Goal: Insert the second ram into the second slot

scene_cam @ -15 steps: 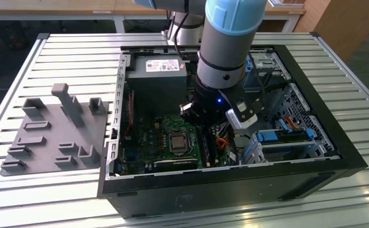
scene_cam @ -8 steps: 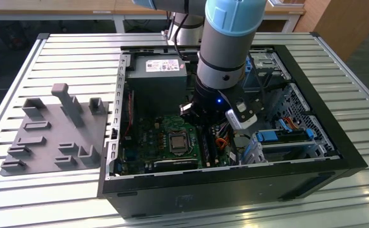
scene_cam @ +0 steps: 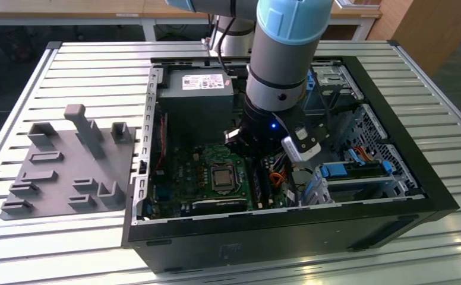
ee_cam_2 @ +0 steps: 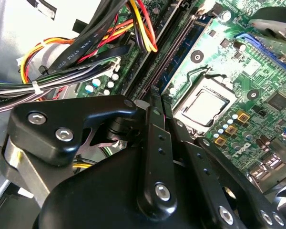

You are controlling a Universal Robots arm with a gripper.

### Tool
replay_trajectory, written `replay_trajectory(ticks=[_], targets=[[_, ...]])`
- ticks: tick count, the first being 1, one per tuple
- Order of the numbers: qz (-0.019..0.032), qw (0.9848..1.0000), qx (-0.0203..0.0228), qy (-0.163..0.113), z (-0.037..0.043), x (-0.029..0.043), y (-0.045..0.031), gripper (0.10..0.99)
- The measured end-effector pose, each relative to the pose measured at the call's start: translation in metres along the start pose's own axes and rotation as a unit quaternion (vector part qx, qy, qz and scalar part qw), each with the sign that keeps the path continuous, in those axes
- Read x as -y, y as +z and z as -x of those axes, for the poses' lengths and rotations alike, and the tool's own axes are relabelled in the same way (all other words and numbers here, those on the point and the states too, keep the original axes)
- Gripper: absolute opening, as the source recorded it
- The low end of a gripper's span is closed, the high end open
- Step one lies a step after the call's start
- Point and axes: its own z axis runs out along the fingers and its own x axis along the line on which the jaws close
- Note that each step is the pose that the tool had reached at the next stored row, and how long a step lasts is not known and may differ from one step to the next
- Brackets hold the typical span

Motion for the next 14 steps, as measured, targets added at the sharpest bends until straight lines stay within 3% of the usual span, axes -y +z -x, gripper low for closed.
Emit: replay_trajectory(ticks=[14], targets=[[0.0000, 1.0000, -0.0015, 0.000, 0.0000, 0.0000, 0.0020, 0.129]])
